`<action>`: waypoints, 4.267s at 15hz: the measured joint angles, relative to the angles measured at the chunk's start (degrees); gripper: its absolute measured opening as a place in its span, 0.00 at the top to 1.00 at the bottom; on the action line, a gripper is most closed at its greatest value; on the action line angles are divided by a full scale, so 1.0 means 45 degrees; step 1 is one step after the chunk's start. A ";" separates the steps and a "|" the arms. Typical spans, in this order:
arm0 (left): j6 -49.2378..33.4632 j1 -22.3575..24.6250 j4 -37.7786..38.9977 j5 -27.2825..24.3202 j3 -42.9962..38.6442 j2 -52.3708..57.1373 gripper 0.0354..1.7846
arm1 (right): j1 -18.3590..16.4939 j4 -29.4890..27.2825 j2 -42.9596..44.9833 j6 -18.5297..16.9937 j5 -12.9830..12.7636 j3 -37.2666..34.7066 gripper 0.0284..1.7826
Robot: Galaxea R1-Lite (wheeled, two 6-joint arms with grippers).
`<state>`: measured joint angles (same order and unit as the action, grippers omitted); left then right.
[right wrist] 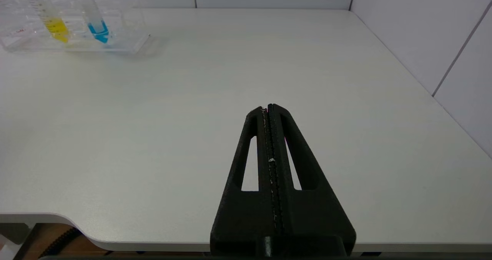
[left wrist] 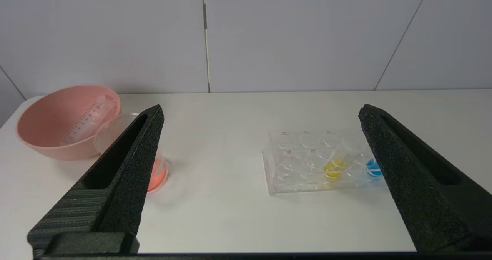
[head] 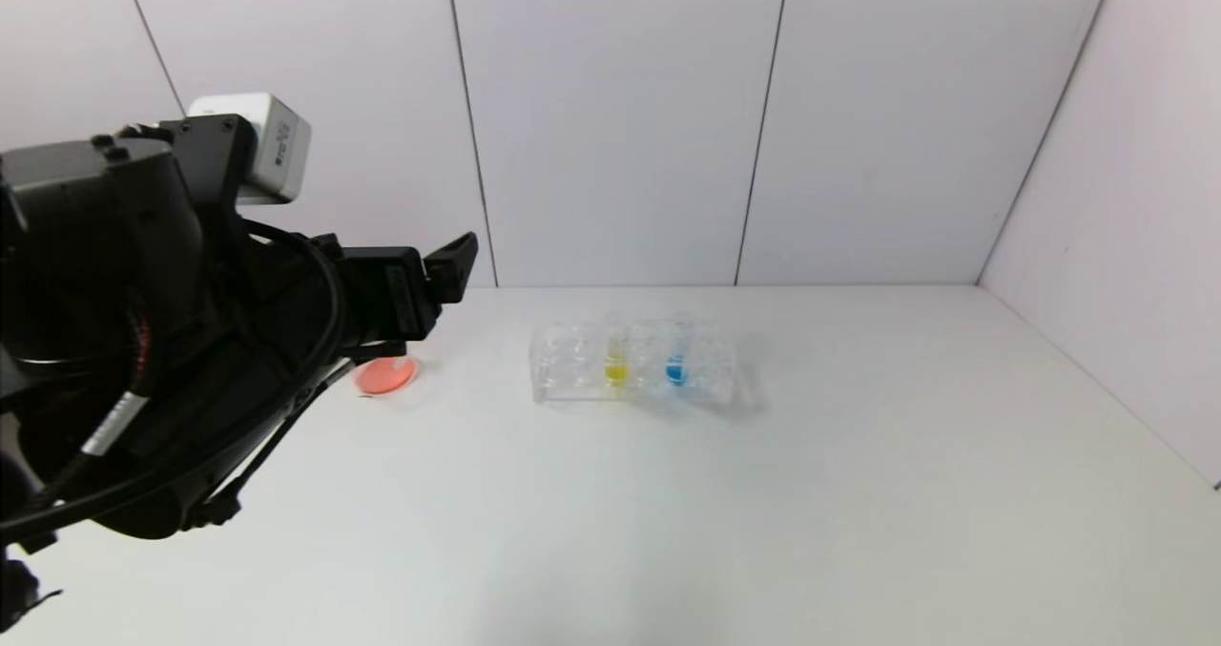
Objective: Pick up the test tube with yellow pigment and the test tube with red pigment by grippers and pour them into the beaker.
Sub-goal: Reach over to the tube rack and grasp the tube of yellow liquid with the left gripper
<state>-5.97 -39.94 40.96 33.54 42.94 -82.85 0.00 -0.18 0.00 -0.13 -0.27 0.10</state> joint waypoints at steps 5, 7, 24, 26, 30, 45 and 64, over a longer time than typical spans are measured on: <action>0.0035 -0.0428 0.3002 -0.0024 -0.0257 -0.2427 0.01 | 0.0000 0.0000 0.0000 -0.0005 0.0005 0.0000 0.95; 0.0116 -0.0694 0.4104 -0.0092 -0.0195 -0.3468 0.01 | 0.0000 0.0005 0.0000 0.0000 0.0005 0.0000 0.95; 0.0607 -0.0103 0.6106 -0.0379 0.3798 -0.9660 0.01 | 0.0000 0.0000 0.0000 0.0000 0.0000 0.0000 0.95; 0.0623 0.0062 0.6155 -0.0447 0.4172 -1.0113 0.01 | 0.0000 0.0000 0.0000 0.0000 0.0005 0.0000 0.95; 0.0618 0.0122 0.6174 -0.0851 0.4448 -1.0465 0.01 | 0.0000 0.0000 0.0000 0.0000 0.0000 0.0000 0.95; 0.0588 -0.0412 0.6315 -0.0704 0.3725 -0.9985 0.01 | 0.0000 0.0005 0.0000 -0.0005 0.0000 0.0000 0.95; 0.0870 -0.0054 0.6076 -0.1084 0.4827 -1.1210 0.14 | 0.0000 0.0000 0.0000 0.0000 0.0005 0.0000 0.95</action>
<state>-2.06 -40.18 68.30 28.66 64.66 -133.29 0.00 -0.18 0.00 -0.13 -0.24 0.10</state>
